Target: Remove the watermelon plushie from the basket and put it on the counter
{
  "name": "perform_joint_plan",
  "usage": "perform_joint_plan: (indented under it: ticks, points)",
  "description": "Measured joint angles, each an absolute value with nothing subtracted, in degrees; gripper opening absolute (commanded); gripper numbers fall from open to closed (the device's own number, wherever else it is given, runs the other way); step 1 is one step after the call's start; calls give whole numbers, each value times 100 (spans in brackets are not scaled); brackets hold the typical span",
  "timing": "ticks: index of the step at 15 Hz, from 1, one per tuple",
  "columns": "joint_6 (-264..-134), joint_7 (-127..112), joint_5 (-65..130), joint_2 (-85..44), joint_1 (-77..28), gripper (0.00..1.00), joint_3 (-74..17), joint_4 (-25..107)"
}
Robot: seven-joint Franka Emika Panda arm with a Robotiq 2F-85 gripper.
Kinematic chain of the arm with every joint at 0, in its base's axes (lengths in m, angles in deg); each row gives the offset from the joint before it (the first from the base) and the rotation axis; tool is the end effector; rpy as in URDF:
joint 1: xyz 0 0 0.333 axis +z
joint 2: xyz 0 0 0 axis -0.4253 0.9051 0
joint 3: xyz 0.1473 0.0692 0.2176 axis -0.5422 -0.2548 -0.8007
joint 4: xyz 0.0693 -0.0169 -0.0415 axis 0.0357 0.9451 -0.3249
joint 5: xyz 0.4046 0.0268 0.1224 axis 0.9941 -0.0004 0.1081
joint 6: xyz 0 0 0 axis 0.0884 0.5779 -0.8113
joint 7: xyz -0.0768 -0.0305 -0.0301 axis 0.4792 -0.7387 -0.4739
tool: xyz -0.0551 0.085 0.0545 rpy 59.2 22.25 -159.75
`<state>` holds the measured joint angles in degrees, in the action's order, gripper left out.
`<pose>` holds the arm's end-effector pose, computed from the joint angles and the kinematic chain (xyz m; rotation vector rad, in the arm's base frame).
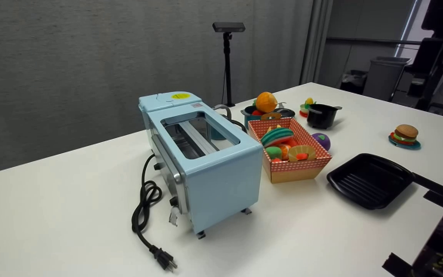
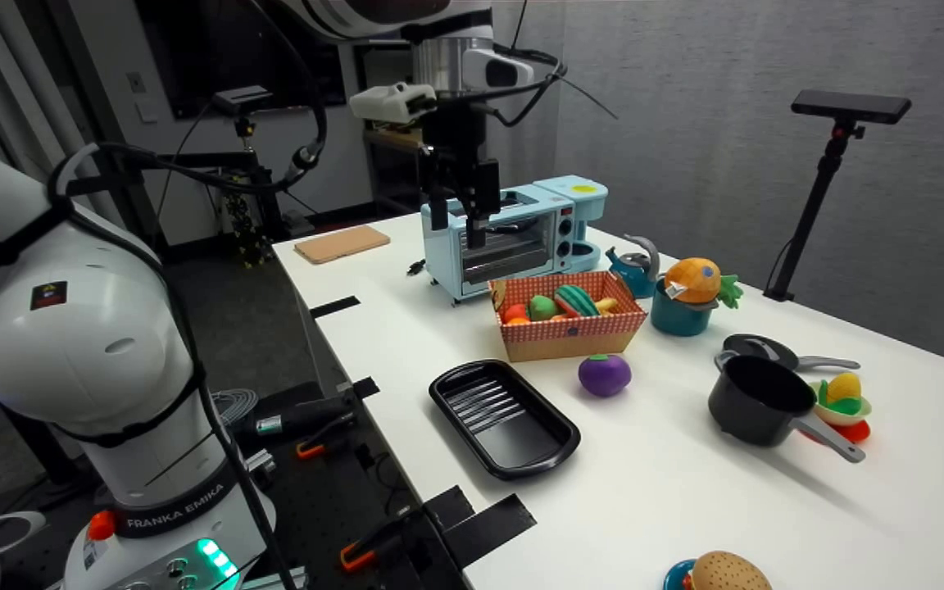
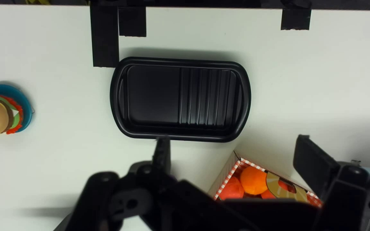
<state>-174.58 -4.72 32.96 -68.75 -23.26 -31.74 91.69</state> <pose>0.4290 0.0028 0.4182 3.1076 -0.0058 -0.0330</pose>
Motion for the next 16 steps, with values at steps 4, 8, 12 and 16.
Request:
perform_joint_plan:
  ticks: [4, 8, 12, 16]
  points:
    - [-17458, -483, 3296, -6844, -2326, 100, -3174, 9171]
    - [-17487, -503, 3296, -6842, -2326, 100, -3174, 9171]
    - [-17533, -563, 3296, -6837, -2331, 100, -3174, 9137]
    - [-17633, -625, 3296, -6703, -2368, 100, -3174, 8985]
